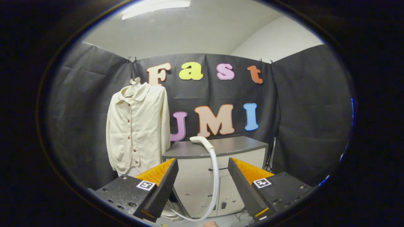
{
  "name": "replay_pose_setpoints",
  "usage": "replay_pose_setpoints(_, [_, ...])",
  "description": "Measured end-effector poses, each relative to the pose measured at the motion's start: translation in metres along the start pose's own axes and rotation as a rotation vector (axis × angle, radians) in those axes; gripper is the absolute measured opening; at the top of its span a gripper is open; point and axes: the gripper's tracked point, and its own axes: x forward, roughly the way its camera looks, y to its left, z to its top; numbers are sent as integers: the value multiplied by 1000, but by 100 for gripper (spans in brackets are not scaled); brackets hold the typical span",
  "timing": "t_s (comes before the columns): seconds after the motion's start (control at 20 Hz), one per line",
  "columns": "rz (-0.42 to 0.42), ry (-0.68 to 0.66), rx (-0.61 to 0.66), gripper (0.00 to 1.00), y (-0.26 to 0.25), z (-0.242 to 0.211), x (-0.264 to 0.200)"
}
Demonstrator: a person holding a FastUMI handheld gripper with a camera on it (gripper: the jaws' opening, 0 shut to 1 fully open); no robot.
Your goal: Iron the clothes twice with a garment steamer, once on the left side and once on the right side.
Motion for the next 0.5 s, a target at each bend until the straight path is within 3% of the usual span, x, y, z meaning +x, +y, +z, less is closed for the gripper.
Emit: replay_pose_setpoints(0.5, [64, 16, 0, 97, -4, -3, 24])
